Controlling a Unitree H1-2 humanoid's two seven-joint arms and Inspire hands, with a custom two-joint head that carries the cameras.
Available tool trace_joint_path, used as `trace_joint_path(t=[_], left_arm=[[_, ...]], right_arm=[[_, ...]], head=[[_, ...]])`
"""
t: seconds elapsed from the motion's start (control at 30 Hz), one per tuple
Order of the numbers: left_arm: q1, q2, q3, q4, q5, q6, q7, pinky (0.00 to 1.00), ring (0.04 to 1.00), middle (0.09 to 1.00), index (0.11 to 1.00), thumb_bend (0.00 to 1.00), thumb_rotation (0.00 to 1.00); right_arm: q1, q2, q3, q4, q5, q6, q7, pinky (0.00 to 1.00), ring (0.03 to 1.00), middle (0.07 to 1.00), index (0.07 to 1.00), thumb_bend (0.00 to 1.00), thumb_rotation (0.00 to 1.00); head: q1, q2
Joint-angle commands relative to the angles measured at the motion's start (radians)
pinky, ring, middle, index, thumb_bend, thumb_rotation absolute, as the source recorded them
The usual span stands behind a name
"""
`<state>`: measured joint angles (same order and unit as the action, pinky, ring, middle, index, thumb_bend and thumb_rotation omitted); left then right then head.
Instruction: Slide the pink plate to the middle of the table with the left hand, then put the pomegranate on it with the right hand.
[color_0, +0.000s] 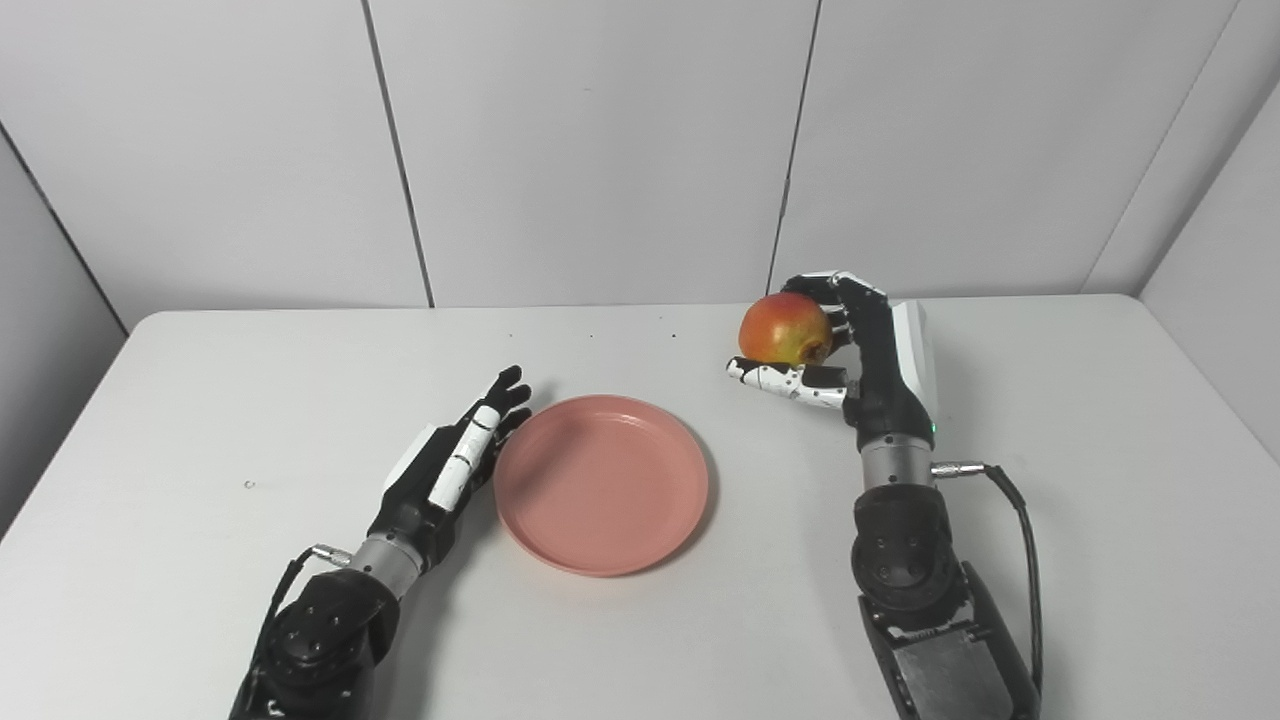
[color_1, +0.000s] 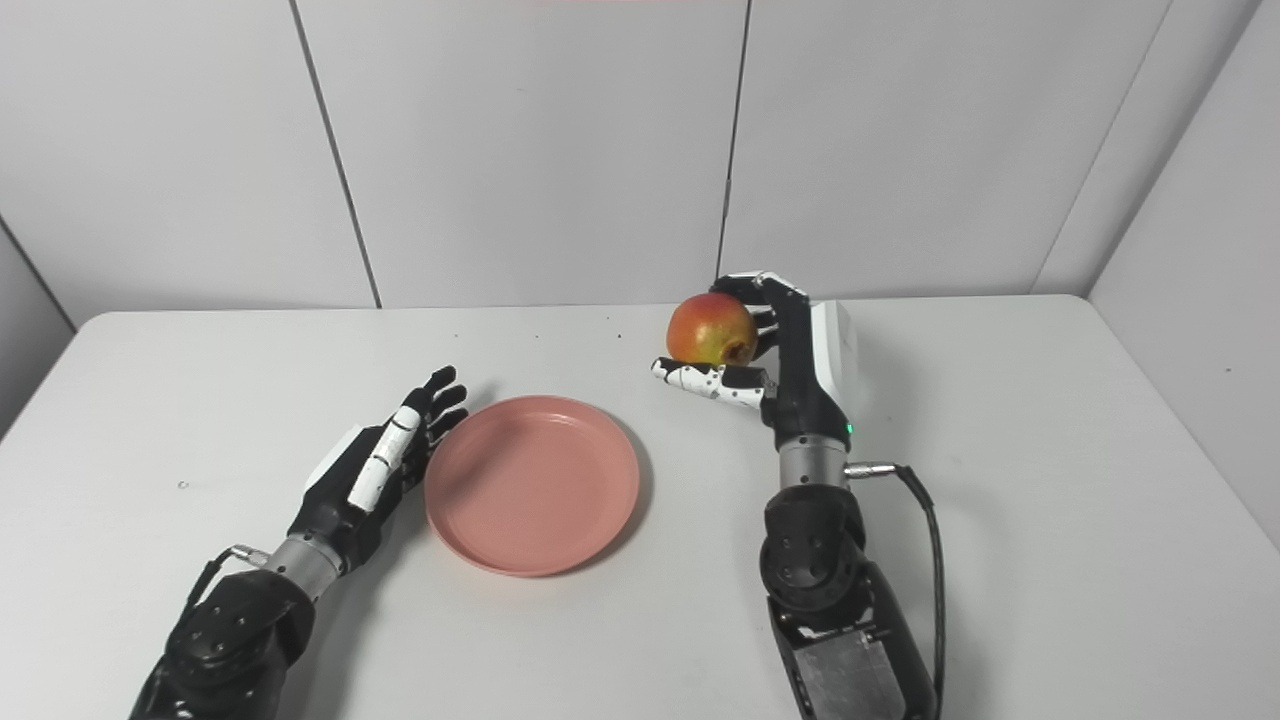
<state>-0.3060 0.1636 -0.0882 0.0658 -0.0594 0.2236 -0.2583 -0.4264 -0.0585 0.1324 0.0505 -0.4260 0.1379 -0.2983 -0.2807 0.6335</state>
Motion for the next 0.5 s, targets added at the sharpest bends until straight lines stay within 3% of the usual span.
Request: trace_joint_path(t=[0.0, 0.23, 0.37, 0.47], left_arm=[[-0.022, 0.001, -0.004, -0.019, 0.003, 0.012, -0.002, 0.93, 0.960, 0.976, 0.977, 0.52, 1.00], [-0.022, 0.003, -0.005, -0.018, 0.004, 0.009, -0.003, 0.93, 0.961, 0.976, 0.978, 0.51, 1.00], [-0.022, 0.002, -0.005, -0.024, 0.004, 0.015, -0.001, 0.93, 0.961, 0.976, 0.977, 0.52, 1.00], [-0.023, 0.003, -0.005, -0.021, 0.004, 0.009, -0.003, 0.93, 0.962, 0.977, 0.978, 0.52, 1.00]], right_arm=[[-0.037, 0.008, 0.008, -0.035, -0.018, -0.054, 0.002, 0.29, 0.404, 0.448, 0.524, 0.52, 0.00], [-0.027, 0.028, 0.030, -0.044, -0.050, -0.041, 0.016, 0.22, 0.319, 0.448, 0.510, 0.52, 0.00], [-0.024, 0.037, 0.040, -0.044, -0.054, -0.041, 0.027, 0.31, 0.421, 0.474, 0.503, 0.52, 0.00], [-0.022, 0.042, 0.046, -0.039, -0.059, -0.046, 0.030, 0.29, 0.399, 0.460, 0.513, 0.52, 0.00]], head=[[0.000, -0.001], [0.002, 0.002], [0.002, 0.002], [0.001, 0.004]])
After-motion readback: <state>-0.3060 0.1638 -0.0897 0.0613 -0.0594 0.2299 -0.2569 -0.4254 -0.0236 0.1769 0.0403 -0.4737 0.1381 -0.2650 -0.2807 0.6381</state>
